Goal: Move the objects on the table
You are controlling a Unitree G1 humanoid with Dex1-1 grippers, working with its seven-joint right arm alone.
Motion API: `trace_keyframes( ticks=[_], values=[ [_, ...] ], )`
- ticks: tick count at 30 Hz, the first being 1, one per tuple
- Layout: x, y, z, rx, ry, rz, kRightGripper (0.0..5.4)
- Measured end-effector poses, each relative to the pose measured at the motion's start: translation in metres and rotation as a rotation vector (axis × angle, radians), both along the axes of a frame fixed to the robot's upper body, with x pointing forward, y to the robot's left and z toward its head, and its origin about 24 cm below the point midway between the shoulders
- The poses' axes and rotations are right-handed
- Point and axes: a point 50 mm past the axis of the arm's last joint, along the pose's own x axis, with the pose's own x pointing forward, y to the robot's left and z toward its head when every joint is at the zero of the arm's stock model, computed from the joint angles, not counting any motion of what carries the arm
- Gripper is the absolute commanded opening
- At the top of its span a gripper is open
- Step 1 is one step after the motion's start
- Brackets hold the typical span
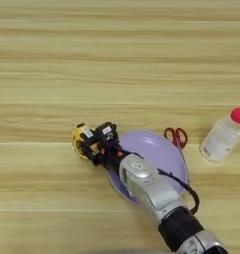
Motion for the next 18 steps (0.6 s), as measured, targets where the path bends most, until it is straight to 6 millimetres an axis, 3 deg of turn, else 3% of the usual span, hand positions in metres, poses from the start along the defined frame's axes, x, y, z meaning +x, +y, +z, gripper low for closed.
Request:
trace_keyframes(
  ticks=[18],
  values=[
    [0.014,0.008,-0.004,-0.015,-0.01,0.027,2.51]
  ],
)
